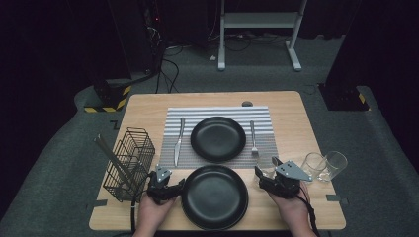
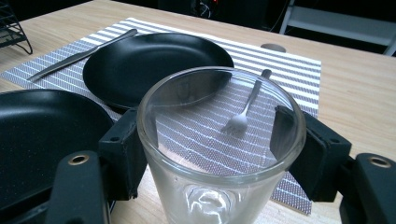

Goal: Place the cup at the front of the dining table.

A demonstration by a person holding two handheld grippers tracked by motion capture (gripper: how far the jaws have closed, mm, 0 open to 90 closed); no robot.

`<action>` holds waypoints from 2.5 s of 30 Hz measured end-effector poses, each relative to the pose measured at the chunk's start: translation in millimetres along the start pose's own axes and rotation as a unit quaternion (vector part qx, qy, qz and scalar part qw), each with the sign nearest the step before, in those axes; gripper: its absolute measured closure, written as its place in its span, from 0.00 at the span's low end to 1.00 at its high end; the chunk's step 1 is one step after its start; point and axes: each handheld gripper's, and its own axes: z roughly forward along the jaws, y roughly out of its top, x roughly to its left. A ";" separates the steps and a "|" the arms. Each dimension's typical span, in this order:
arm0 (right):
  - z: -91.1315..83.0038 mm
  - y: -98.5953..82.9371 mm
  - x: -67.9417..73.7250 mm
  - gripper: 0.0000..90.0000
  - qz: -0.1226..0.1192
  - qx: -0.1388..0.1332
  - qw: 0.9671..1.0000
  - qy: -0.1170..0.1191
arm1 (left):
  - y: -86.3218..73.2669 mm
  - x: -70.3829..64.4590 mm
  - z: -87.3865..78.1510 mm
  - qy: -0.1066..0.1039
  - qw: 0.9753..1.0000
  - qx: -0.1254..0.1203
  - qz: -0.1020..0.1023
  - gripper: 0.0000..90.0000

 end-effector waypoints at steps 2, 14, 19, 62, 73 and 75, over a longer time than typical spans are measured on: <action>-0.5 1.2 0.9 0.32 0.001 -0.001 1.000 0.001 | 1.5 0.4 -1.0 -0.009 1.000 0.003 -0.007 0.30; -2.4 4.2 3.8 0.32 -0.007 -0.003 1.000 0.009 | 9.2 2.1 -13.5 -0.008 1.000 -0.027 -0.008 0.28; -3.0 5.2 3.5 0.32 -0.007 -0.005 1.000 0.009 | 11.8 0.5 -21.7 -0.016 0.999 -0.044 -0.003 0.27; -7.5 28.8 12.0 0.32 -0.016 -0.025 0.998 0.048 | 58.6 -40.0 -20.0 -0.096 0.987 -0.114 0.052 0.20; -1.0 49.6 19.0 0.32 -0.010 -0.030 0.998 0.053 | 59.4 -47.5 -24.6 -0.125 0.982 -0.130 0.061 0.18; 1.7 52.9 20.9 0.32 -0.013 -0.028 0.998 0.053 | 59.7 -49.4 -25.3 -0.127 0.981 -0.133 0.064 0.18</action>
